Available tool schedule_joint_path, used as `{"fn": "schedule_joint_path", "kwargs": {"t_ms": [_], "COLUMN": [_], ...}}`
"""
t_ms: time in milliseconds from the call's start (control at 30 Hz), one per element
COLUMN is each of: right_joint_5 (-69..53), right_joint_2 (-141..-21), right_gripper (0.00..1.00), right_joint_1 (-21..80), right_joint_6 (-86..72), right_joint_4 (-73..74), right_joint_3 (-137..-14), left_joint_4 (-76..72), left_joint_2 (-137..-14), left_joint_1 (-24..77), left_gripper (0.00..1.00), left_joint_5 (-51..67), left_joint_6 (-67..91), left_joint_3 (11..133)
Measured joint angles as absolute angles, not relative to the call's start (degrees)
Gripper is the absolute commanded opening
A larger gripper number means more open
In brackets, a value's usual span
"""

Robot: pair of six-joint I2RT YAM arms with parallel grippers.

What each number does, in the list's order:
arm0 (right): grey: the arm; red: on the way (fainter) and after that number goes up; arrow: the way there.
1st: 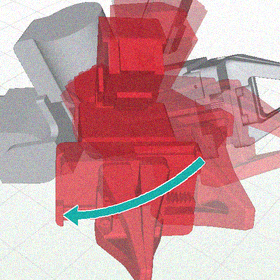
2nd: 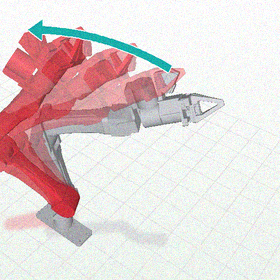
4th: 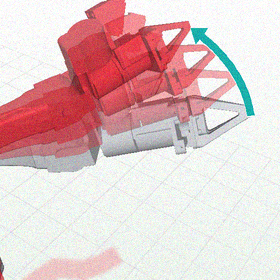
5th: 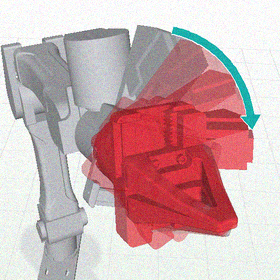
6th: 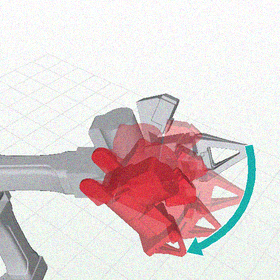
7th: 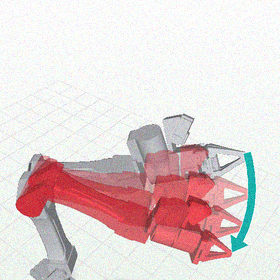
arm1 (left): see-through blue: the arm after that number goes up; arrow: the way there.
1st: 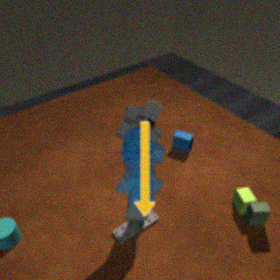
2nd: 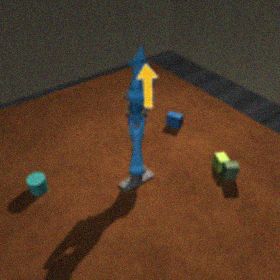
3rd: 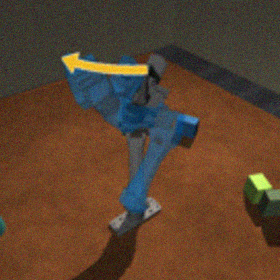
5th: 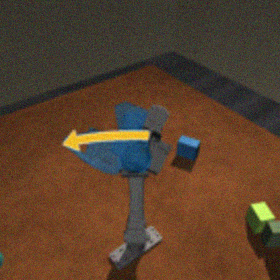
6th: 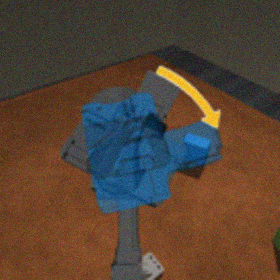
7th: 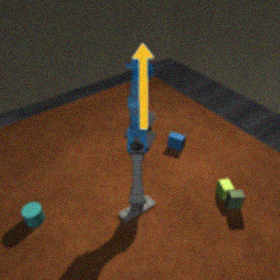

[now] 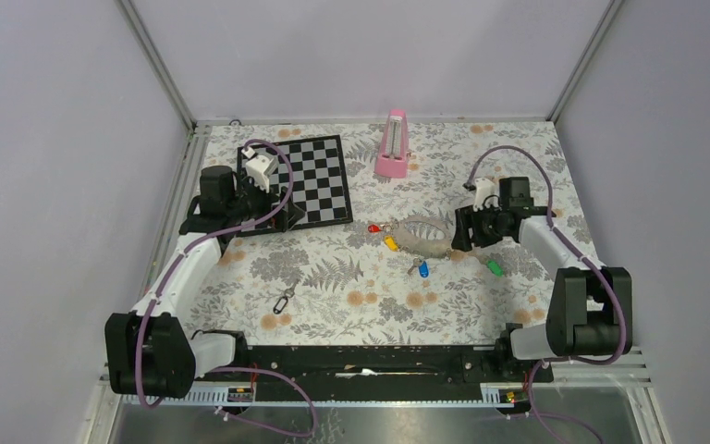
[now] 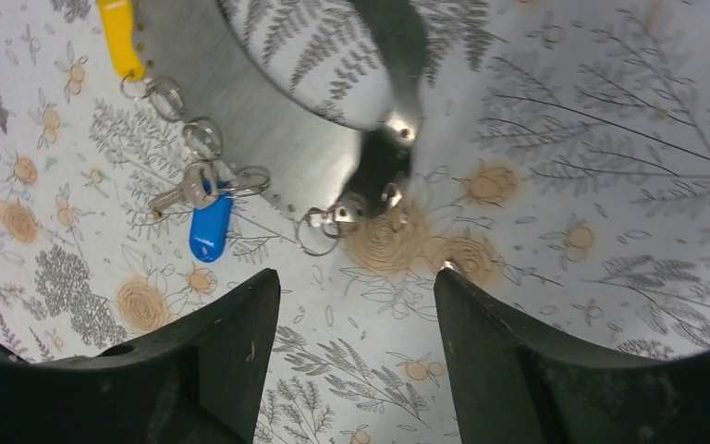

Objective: Put the keys on the keyring

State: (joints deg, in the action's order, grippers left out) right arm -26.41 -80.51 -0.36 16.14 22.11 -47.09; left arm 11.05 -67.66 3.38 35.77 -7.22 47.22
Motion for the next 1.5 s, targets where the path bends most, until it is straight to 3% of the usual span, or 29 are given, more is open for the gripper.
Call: {"fn": "schedule_joint_path", "kwargs": {"t_ms": [200, 467, 800, 1500], "right_joint_5": [-24.60, -20.67, -18.94, -18.50], "right_joint_2": [-80.60, -84.05, -88.84, -94.48], "right_gripper": [0.61, 0.56, 0.39, 0.29], "right_joint_1": [5.26, 5.61, 5.61, 5.61], "right_joint_6": [17.39, 18.24, 19.33, 20.12], "right_joint_4": [22.48, 22.46, 22.63, 23.86], "right_joint_3": [-47.09, -48.45, -50.46, -54.22], "left_joint_4": [11.09, 11.09, 11.11, 11.09], "left_joint_2": [-68.40, -68.47, -68.47, -69.17], "left_joint_1": [3.38, 3.38, 3.38, 3.38], "left_gripper": [0.99, 0.99, 0.99, 0.99], "left_joint_5": [36.32, 36.77, 37.19, 38.00], "left_joint_6": [-7.29, -7.49, -7.73, -7.97], "left_joint_3": [47.22, 47.22, 47.22, 47.22]}}
